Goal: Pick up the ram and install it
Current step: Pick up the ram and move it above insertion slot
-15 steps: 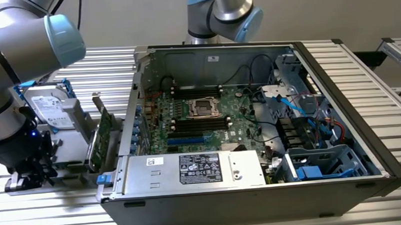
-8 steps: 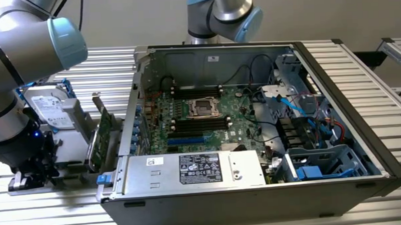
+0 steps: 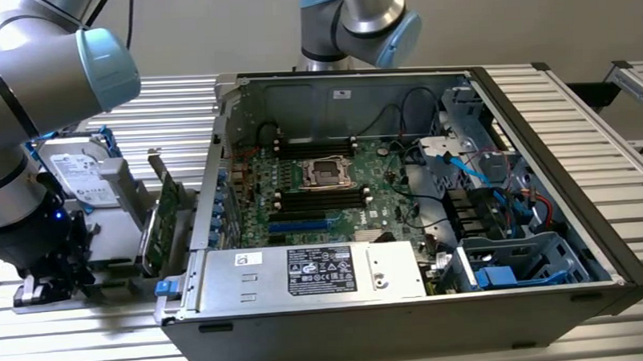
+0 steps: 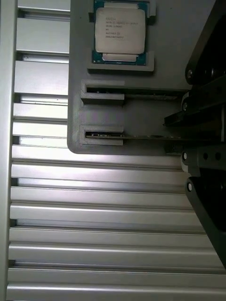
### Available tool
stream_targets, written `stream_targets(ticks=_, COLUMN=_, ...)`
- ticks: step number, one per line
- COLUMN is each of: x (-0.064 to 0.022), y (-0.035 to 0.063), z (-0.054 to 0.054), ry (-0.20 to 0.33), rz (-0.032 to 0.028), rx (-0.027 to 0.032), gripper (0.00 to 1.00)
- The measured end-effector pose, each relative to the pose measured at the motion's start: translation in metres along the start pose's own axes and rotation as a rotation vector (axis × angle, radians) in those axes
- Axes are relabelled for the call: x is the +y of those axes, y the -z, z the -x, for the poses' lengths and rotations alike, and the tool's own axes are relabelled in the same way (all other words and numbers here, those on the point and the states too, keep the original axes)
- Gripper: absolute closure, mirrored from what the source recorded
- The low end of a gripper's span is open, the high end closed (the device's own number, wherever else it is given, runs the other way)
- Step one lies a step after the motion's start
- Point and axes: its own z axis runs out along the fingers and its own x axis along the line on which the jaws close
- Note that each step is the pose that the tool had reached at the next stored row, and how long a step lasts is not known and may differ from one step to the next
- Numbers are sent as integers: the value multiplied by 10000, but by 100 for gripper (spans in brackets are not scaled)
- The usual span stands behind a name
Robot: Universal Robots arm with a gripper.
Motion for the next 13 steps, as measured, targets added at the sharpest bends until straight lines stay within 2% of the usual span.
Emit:
stream_targets(ticks=1, x=0, y=0, z=0, ry=0, rz=1, rx=1, gripper=72)
stream_targets(ticks=2, x=0, y=0, z=0, ry=0, rz=0, rx=5, gripper=78)
stream_targets(ticks=4, x=0, y=0, z=0, ry=0, rz=0, rx=8, gripper=78)
stream_targets(ticks=5, x=0, y=0, z=0, ry=0, rz=0, rx=11, gripper=85)
stream_targets(ticks=13, x=0, y=-2, z=0, ry=-1, rz=2, rx=27, gripper=86)
